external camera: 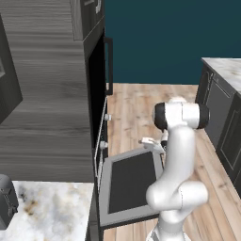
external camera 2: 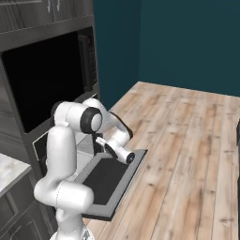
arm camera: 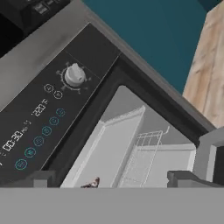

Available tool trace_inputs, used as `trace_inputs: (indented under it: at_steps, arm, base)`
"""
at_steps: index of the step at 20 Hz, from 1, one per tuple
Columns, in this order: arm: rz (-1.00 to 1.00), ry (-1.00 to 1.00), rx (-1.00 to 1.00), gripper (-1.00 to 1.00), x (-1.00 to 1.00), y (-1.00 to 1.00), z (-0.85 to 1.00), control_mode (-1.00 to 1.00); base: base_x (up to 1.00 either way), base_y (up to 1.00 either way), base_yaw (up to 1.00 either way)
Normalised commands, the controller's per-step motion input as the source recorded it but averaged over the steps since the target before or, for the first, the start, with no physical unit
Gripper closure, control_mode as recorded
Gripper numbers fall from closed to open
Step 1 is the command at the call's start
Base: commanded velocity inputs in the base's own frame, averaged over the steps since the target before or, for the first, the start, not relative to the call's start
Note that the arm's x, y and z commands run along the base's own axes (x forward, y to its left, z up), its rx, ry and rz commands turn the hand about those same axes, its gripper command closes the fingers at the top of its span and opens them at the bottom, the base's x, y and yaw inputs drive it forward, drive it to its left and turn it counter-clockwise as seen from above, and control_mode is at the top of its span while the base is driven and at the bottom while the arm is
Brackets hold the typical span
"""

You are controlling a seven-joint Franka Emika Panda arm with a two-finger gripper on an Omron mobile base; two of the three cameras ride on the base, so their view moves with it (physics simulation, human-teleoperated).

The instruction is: Place the fish on the top rack of the oven, and slide the tray back inside. Close the oven door.

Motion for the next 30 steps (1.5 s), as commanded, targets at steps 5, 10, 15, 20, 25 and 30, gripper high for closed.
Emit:
trace_inputs:
  at_steps: [5,10,15,20,25,30]
  arm:
    - [-0.06,-0.04,-0.11,-1.00,-0.28,-0.58,1.00,-1.00]
    - [-0.06,0.00,-0.12,-1.00,-0.31,-0.42,1.00,-1.00]
    - [-0.08,0.01,-0.08,-1.00,-0.50,-0.21,1.00,-1.00]
    - [-0.08,0.12,-0.06,-1.00,-0.80,-0.04,0.74,-1.00]
    - [-0.07,0.29,-0.08,-1.00,-0.53,0.00,0.29,-1.00]
    - [-0.03,0.26,-0.07,-1.00,-0.02,-0.07,0.35,-1.00]
  base:
    - [0.00,0.00,0.00]
    - [0.00,0.00,0.00]
    - [0.00,0.00,0.00]
    - [0.00,0.00,0.00]
    - [0.00,0.00,0.00]
    - [0.00,0.00,0.00]
